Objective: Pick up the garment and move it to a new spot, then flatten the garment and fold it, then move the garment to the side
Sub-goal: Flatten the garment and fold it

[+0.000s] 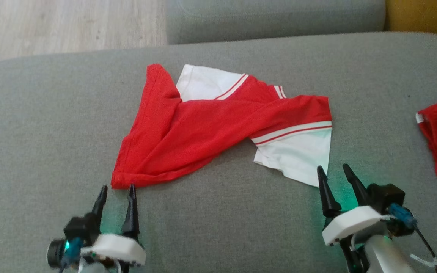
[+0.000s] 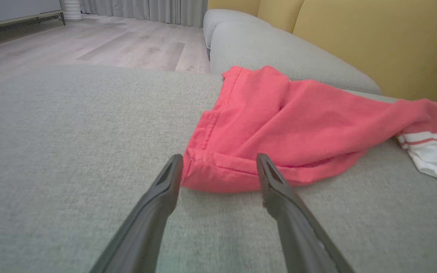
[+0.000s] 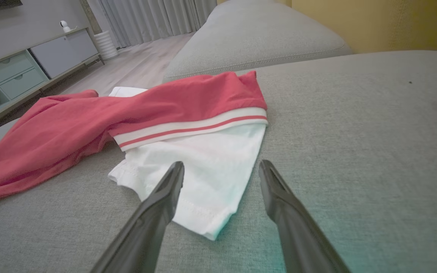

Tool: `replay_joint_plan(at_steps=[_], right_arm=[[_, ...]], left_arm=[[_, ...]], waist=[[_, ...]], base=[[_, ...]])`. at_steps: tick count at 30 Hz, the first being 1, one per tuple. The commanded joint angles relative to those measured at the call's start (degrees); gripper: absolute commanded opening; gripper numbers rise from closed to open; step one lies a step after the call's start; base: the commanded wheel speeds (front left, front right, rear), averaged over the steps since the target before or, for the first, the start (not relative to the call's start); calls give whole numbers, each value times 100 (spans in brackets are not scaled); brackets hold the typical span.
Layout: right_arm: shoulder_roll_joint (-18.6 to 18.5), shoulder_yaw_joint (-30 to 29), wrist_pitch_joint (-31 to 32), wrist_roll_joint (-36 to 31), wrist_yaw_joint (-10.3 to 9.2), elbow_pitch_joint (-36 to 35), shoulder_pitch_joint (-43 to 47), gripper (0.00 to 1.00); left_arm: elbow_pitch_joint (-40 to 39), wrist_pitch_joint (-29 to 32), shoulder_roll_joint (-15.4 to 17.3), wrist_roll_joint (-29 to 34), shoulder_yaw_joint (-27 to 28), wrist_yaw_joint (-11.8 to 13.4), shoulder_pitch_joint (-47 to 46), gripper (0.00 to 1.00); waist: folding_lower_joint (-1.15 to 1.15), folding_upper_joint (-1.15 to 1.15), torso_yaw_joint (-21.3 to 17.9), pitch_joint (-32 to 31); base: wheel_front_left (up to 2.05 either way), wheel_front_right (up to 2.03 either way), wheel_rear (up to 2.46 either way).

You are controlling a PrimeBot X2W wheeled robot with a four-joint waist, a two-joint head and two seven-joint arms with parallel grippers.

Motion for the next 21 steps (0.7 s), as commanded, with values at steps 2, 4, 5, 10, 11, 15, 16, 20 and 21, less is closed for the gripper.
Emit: replay_joint_plan(at_steps=[2, 4, 5, 10, 11, 15, 16, 20, 21], right_arm=[[8, 212, -22, 43, -4, -140, -300, 100], [8, 246, -22, 43, -4, -122, -338, 100], [8, 255, -22, 44, -4, -121, -356, 100], [8, 235, -22, 21, -4, -104, -402, 100], [8, 233, -22, 17, -4, -102, -411, 100], [8, 239, -22, 22, -4, -75, -433, 100], [8, 240, -22, 28, -4, -71, -442, 100], [8, 276, -22, 62, -4, -63, -457, 100], [8, 284, -22, 69, -4, -62, -459, 100]], left_arm=[[61, -30, 46, -114, 186, -63, -516, 100], [258, -30, 46, -204, 239, -92, -632, 100], [308, -30, 46, -256, 268, -107, -691, 100], [526, -30, 46, -336, 354, -170, -857, 100], [567, -30, 46, -384, 372, -181, -881, 100], [635, -30, 46, -509, 423, -208, -973, 100], [655, -30, 46, -518, 420, -215, -1001, 100], [749, -30, 48, -527, 324, -230, -1122, 100], [770, -30, 66, -547, 260, -231, -1153, 100]], waist=[[0, 0, -3, 223], [0, 0, -20, 295], [0, 0, -27, 328], [0, 0, -37, 431], [0, 0, -38, 448], [0, 0, -33, 495], [0, 0, -31, 506], [0, 0, -28, 562], [0, 0, -28, 573]], base=[[0, 0, 0], [0, 0, 0], [0, 0, 0], [0, 0, 0], [0, 0, 0], [0, 0, 0], [0, 0, 0], [0, 0, 0], [0, 0, 0]])
